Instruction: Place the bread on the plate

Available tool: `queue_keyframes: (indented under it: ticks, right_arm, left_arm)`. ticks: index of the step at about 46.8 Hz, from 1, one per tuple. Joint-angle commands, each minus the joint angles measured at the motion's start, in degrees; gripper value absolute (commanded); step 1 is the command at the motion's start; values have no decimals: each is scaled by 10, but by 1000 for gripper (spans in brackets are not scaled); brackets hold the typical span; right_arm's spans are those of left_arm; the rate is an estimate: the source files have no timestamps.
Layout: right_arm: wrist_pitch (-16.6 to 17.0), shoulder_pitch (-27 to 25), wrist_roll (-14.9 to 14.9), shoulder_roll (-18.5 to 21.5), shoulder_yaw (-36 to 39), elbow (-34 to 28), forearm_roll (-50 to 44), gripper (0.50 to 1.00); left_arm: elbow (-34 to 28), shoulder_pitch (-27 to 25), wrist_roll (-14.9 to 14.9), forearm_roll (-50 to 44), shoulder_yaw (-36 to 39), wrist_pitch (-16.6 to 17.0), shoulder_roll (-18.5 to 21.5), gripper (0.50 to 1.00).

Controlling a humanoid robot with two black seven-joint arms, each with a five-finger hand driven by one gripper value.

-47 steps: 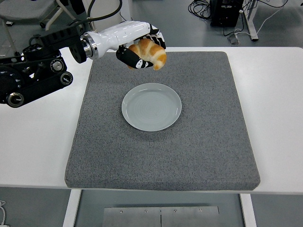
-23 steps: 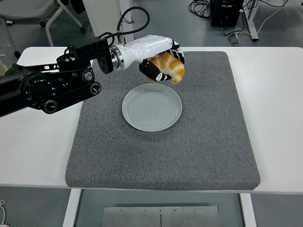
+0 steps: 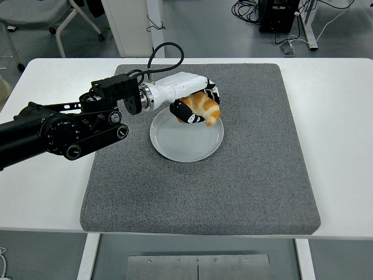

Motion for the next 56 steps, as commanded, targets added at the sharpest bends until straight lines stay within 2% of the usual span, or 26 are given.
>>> queue_keyframes:
  ticks: [1, 15, 28, 35, 56]
  right_arm:
    - [0, 1, 0, 0, 0, 0, 0, 1000]
    - [1, 1, 0, 0, 0, 0, 0, 1000]
    - [1, 0, 0, 0, 0, 0, 0, 1000]
    - [1, 0, 0, 0, 0, 0, 0, 1000]
    - [0, 0, 1, 0, 0, 0, 0, 1000]
  left_arm:
    - [6, 7, -1, 5, 12, 3, -2, 500]
    - [30, 27, -6, 4, 35, 21, -25, 500]
    - [33, 31, -6, 4, 43, 29, -25, 500]
    - [40, 38, -16, 5, 44, 31, -24, 500]
    - [50, 51, -11, -6, 44, 37, -21, 500]
